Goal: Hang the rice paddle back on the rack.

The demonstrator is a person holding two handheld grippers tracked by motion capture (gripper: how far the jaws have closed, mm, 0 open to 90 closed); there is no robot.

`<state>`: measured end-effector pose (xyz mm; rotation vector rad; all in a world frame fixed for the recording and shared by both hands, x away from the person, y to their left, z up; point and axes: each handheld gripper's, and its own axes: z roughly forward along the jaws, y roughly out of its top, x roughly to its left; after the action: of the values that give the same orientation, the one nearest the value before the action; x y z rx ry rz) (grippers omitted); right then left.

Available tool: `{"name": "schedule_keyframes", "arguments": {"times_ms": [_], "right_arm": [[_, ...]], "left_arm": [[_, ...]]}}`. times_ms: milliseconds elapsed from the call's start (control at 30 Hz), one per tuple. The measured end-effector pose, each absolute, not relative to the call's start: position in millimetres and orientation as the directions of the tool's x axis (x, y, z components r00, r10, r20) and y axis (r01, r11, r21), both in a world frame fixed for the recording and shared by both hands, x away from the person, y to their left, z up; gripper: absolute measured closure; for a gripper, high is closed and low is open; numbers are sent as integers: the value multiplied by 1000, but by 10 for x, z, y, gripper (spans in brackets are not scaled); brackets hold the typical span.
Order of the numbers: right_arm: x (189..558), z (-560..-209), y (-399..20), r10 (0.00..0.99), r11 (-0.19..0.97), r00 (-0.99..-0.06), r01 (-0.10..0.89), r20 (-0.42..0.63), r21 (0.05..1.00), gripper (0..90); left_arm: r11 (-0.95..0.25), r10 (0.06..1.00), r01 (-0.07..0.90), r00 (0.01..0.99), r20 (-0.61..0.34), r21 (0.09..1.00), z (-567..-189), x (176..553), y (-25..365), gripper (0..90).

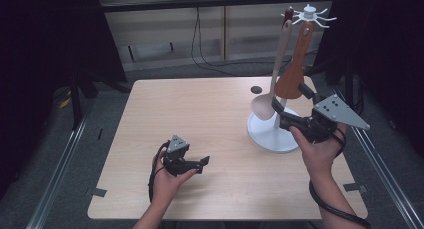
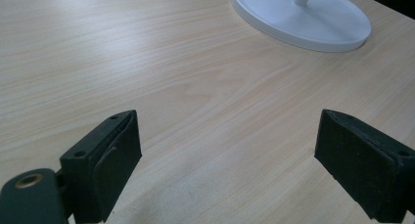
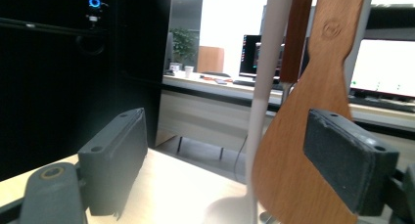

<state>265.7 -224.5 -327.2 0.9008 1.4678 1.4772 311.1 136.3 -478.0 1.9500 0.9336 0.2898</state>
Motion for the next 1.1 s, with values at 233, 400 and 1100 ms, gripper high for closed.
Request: {"name": "schedule_keyframes", "arguments": {"times_ms": [233, 400, 1100], "right_arm": [[2612, -3426, -2246, 908, 59, -412, -58, -78, 997, 160], [2610, -3501, -2245, 903, 61, -424, -43, -74, 997, 155], [2600, -3781, -2122, 856, 95, -511, 10, -77, 995, 155]], "left_arm": [[-294, 710, 491, 687, -157, 820, -4783, 3112, 1362, 98], [-290, 711, 493, 685, -160, 820, -4782, 3111, 1363, 98], [-293, 709, 493, 687, -161, 819, -4793, 3106, 1338, 97]]}}
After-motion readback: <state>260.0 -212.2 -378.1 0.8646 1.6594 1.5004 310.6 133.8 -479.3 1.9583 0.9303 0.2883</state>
